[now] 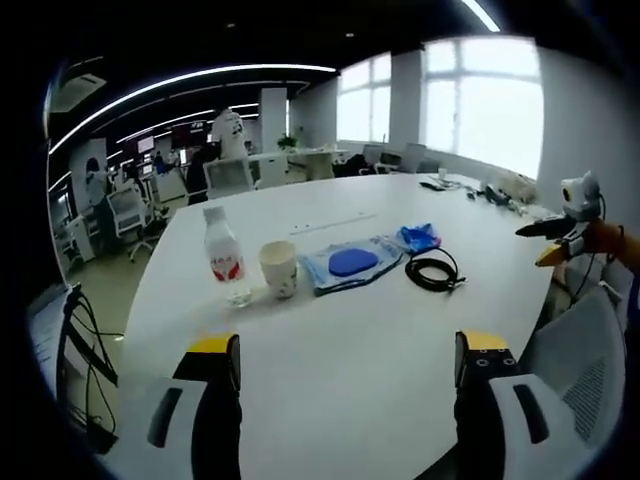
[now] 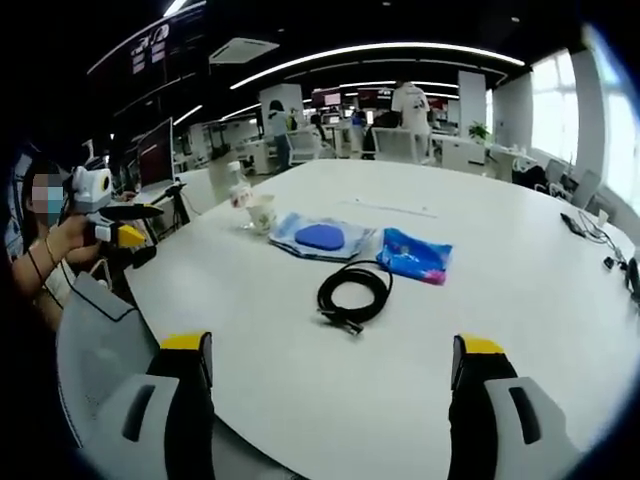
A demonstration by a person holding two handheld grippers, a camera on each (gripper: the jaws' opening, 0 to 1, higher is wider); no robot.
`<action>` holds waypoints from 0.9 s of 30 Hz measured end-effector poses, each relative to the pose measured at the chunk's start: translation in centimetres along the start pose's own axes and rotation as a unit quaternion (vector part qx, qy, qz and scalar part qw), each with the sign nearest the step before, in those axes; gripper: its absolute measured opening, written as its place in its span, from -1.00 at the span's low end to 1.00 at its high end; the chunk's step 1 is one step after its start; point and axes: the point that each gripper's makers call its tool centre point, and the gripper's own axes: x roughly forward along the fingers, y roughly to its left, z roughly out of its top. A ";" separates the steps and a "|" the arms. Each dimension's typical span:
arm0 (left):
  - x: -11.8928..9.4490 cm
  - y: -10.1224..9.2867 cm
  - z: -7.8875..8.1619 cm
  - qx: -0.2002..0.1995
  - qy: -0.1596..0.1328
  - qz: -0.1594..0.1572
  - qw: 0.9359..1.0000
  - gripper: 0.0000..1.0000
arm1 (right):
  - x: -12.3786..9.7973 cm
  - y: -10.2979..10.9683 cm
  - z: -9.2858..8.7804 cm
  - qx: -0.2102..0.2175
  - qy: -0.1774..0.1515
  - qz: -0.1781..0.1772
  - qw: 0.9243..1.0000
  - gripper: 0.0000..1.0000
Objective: Arrange the tabletop items into an orderly group along one side of the table until the central work area is clear of visible clutter.
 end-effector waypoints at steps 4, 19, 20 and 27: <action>-0.1 0.0 -0.2 -0.001 0.000 0.000 1.000 0.73 | 0.0 0.0 0.0 -0.006 0.002 0.001 1.000 0.97; 0.0 -0.4 -0.3 0.004 -0.012 0.001 1.000 0.72 | 0.1 0.4 0.5 -0.031 -0.003 0.009 0.999 0.98; 0.0 -0.4 -0.3 0.005 -0.013 0.002 1.000 0.72 | 0.1 0.4 0.6 -0.031 -0.004 0.009 0.999 0.98; -0.3 0.0 -0.7 0.003 -0.012 0.009 1.000 0.72 | 0.2 0.4 0.7 -0.025 -0.009 0.012 1.000 0.98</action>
